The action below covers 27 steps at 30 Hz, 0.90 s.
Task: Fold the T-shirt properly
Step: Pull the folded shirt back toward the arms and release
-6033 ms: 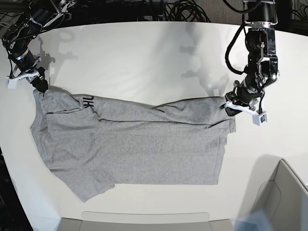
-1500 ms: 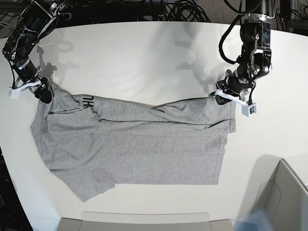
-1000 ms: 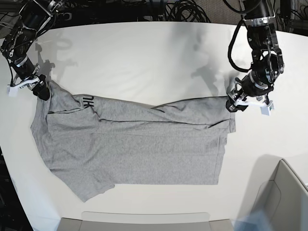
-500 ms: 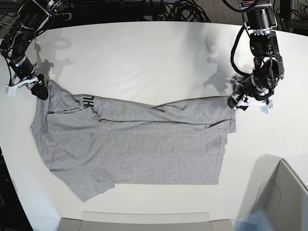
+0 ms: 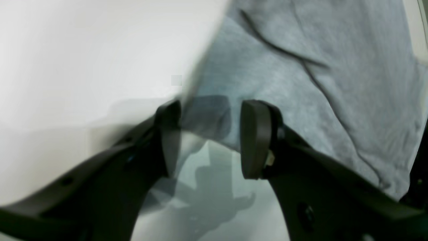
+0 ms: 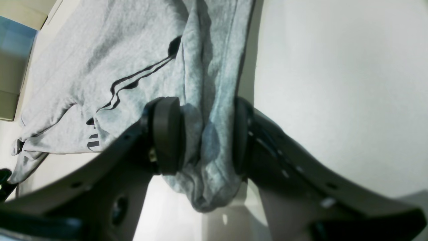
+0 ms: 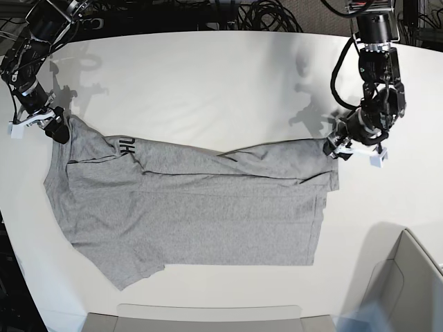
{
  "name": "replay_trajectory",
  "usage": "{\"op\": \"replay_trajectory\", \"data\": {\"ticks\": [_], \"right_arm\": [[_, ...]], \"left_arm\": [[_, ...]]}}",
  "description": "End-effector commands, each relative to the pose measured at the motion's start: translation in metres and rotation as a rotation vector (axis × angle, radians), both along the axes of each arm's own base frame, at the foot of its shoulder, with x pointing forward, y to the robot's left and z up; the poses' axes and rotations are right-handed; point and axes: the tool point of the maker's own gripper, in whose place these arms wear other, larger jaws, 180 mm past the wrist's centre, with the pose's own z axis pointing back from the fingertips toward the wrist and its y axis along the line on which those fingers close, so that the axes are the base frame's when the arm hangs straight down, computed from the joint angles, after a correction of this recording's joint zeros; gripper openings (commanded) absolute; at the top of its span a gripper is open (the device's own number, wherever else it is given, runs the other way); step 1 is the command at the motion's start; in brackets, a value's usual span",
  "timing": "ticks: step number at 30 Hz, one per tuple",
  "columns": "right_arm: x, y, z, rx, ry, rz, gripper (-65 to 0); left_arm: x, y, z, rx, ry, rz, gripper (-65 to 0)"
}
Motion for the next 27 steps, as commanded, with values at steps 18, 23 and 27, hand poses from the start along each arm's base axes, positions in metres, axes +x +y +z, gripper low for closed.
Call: {"op": "replay_trajectory", "data": {"ticks": [18, 23, 27], "right_arm": [[0.004, -0.048, 0.030, -0.146, 0.026, 0.029, -65.0], [0.003, -0.059, 0.037, -0.173, 0.027, 0.027, -65.0], [-0.007, -0.059, 0.031, -0.179, 0.052, 0.031, -65.0]], "left_arm": [[-0.004, 0.029, -0.009, -0.008, 0.044, 0.085, -64.0], [-0.013, 0.030, -0.008, -0.039, 0.074, 0.082, -64.3], [-0.035, 0.032, 0.000, -0.019, 0.069, 0.068, -64.3]]}}
